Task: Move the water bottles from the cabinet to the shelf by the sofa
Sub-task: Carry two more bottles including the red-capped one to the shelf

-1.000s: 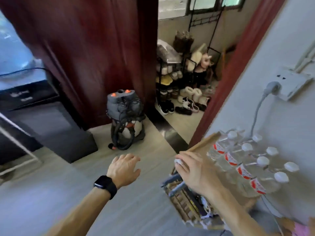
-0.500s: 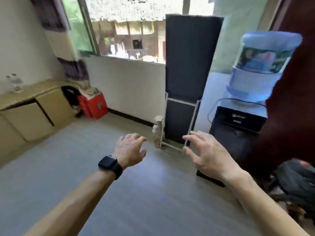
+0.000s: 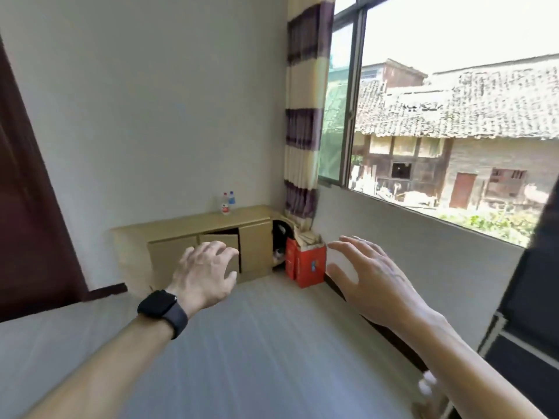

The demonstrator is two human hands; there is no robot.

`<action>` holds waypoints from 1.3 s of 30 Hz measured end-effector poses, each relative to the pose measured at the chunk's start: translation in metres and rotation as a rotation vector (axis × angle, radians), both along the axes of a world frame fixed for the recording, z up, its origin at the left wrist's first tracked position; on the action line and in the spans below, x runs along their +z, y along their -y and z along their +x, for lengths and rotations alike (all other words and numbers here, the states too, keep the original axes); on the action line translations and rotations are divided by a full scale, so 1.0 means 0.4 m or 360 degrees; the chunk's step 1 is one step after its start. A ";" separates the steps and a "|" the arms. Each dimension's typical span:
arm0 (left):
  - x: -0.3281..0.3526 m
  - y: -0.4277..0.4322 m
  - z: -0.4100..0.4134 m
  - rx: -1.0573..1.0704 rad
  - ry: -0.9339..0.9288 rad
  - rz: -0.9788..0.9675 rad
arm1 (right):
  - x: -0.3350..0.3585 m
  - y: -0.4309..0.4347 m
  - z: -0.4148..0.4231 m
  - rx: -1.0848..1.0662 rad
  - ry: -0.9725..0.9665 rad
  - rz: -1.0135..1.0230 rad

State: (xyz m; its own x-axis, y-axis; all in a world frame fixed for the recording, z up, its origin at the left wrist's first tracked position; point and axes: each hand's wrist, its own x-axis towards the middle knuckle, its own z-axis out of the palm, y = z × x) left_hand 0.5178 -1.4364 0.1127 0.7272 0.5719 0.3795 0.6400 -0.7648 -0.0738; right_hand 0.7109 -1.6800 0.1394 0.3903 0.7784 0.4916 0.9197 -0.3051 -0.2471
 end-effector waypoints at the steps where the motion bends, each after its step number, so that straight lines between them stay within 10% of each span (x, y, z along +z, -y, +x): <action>1: 0.014 -0.050 0.015 0.0047 0.0013 0.0026 | 0.008 -0.063 0.028 0.0039 0.0019 0.0026; 19: 0.005 -0.875 0.162 0.0436 0.0138 -0.0123 | -0.010 -1.065 0.354 0.0538 -0.0014 0.0010; 39: 0.011 -2.013 0.614 0.0341 -0.0082 -0.0142 | -0.016 -2.134 0.807 0.0290 0.0109 0.0031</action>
